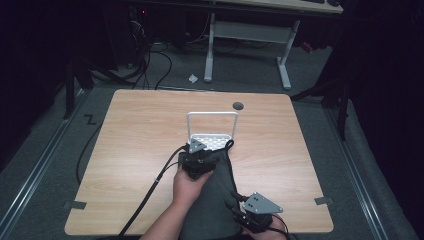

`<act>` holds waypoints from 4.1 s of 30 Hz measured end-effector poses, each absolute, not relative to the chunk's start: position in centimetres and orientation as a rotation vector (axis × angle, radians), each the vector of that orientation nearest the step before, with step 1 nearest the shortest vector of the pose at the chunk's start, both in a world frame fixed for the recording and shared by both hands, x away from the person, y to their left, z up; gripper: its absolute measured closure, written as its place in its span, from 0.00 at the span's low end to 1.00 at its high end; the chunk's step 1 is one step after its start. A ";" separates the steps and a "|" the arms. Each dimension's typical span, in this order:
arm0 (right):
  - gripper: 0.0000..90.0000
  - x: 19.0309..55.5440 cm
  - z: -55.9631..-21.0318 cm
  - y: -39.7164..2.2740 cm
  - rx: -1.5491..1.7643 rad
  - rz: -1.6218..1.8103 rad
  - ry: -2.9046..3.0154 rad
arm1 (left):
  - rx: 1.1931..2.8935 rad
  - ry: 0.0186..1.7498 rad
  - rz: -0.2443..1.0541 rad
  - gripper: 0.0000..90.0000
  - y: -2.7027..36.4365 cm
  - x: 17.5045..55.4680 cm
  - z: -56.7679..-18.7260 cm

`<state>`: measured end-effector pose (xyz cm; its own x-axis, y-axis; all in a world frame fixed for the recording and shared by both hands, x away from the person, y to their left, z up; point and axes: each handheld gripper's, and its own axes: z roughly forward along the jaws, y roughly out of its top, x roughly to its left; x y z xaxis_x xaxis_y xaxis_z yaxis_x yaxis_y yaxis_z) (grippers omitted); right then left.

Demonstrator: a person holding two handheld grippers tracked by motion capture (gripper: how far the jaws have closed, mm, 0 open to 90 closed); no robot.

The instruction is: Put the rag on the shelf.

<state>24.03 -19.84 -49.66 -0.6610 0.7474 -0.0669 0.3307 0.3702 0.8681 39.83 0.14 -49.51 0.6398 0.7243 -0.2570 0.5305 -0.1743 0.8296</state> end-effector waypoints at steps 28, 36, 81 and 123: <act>0.72 27.2 -51.4 -19.7 1.007 1.145 2.225 | 1.928 0.980 0.276 0.67 10.1 34.6 -51.9; 0.69 31.2 -52.0 -19.8 1.088 1.109 2.232 | 1.947 0.980 0.259 0.69 9.4 34.9 -52.4; 0.85 30.6 -52.7 -21.3 1.066 0.954 2.335 | 1.942 1.098 0.160 0.61 8.1 39.4 -53.5; 0.87 36.0 -53.0 -20.1 1.269 1.039 2.265 | 1.946 1.075 0.174 0.86 7.9 38.8 -53.8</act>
